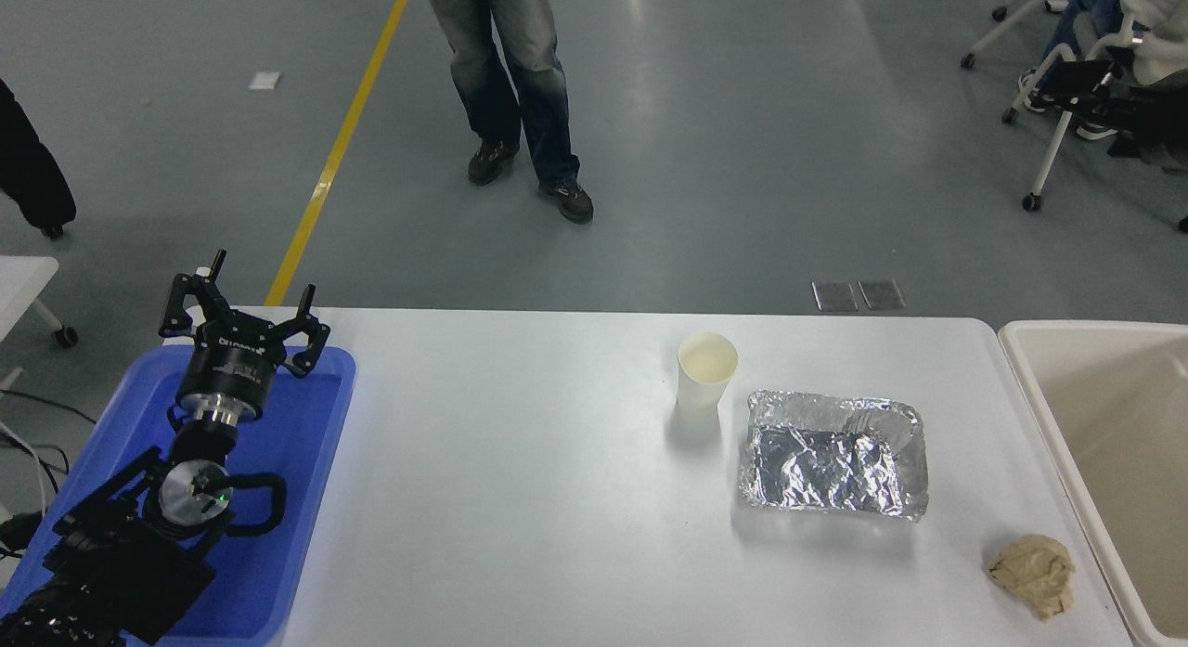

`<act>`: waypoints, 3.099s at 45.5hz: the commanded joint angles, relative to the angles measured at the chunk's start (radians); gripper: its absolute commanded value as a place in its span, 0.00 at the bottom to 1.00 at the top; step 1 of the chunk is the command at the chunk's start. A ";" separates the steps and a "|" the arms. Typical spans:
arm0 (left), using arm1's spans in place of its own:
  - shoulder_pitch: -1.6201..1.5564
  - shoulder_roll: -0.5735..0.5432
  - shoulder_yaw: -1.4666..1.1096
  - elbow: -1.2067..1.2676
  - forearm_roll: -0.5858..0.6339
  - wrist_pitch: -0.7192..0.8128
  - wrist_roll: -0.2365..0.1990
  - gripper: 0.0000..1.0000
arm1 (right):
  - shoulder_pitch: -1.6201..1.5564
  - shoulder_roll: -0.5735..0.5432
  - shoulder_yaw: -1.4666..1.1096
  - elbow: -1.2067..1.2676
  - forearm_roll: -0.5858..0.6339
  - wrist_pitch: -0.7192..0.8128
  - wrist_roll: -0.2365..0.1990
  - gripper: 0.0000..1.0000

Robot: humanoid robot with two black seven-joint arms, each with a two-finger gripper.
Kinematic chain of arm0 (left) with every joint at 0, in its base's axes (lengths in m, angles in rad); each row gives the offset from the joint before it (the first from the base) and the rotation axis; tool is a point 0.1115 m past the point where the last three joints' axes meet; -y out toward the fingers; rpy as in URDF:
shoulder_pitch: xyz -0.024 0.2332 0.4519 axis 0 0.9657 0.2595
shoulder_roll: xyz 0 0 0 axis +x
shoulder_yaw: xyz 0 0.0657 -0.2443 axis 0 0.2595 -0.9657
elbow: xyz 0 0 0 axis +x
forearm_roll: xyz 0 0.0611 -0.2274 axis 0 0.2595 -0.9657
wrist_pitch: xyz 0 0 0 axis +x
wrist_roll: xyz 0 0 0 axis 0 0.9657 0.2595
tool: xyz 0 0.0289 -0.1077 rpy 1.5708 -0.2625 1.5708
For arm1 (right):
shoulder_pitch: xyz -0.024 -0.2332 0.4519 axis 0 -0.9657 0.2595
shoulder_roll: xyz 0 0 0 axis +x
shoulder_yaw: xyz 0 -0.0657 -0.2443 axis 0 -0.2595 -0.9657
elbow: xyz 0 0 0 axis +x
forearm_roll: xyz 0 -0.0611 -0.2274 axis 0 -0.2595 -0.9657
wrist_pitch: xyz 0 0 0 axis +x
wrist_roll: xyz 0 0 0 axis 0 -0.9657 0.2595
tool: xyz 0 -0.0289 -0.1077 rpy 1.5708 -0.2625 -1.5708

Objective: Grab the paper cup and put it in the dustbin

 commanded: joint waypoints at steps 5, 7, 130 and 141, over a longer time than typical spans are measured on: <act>0.000 0.000 0.000 0.000 0.000 0.000 0.000 1.00 | 0.228 0.123 -0.148 0.208 0.000 0.247 -0.005 1.00; 0.000 0.000 0.000 0.000 0.000 0.000 0.000 1.00 | 0.249 0.131 -0.149 0.238 0.000 0.274 -0.005 1.00; 0.000 0.000 0.000 0.000 0.000 0.000 0.000 1.00 | -0.574 0.560 0.134 -0.139 0.018 -0.321 -0.004 1.00; 0.000 0.000 0.000 0.000 0.000 0.000 0.000 1.00 | -0.627 0.575 0.134 -0.211 0.016 -0.325 -0.002 1.00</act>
